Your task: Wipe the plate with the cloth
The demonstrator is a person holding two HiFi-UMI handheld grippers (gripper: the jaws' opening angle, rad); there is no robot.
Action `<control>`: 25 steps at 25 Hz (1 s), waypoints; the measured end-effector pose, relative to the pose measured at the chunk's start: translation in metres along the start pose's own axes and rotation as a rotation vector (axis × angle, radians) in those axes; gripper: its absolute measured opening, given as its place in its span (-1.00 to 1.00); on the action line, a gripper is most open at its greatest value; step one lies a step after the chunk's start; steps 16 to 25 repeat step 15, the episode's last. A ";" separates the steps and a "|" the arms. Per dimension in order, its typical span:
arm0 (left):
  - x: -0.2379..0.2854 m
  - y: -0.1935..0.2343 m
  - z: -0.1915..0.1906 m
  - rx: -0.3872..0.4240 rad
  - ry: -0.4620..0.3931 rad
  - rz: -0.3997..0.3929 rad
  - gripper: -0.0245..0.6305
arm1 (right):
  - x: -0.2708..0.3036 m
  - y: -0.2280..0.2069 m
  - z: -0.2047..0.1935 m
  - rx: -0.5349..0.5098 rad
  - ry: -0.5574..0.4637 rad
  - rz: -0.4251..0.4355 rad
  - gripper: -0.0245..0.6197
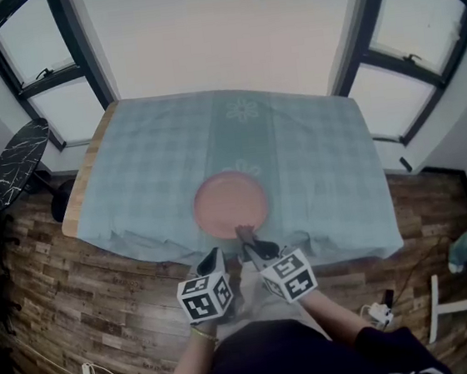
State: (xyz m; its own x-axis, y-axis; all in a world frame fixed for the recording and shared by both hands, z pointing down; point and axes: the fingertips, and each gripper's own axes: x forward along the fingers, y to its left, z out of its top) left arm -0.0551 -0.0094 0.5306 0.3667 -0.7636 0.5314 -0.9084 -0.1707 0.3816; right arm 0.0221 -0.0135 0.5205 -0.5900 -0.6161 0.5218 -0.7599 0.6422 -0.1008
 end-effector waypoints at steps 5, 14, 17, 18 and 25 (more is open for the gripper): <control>-0.007 0.000 0.001 0.005 -0.014 0.002 -0.88 | -0.002 0.007 0.000 0.004 -0.001 0.013 -0.82; -0.011 0.001 0.003 0.008 -0.024 -0.002 -0.88 | 0.000 0.015 0.003 -0.002 -0.007 0.037 -0.82; -0.010 0.001 0.003 0.008 -0.024 -0.003 -0.88 | 0.000 0.015 0.003 -0.001 -0.006 0.040 -0.82; -0.010 0.001 0.003 0.008 -0.024 -0.003 -0.88 | 0.000 0.015 0.003 -0.001 -0.006 0.040 -0.82; -0.010 0.001 0.003 0.008 -0.024 -0.003 -0.88 | 0.000 0.015 0.003 -0.001 -0.006 0.040 -0.82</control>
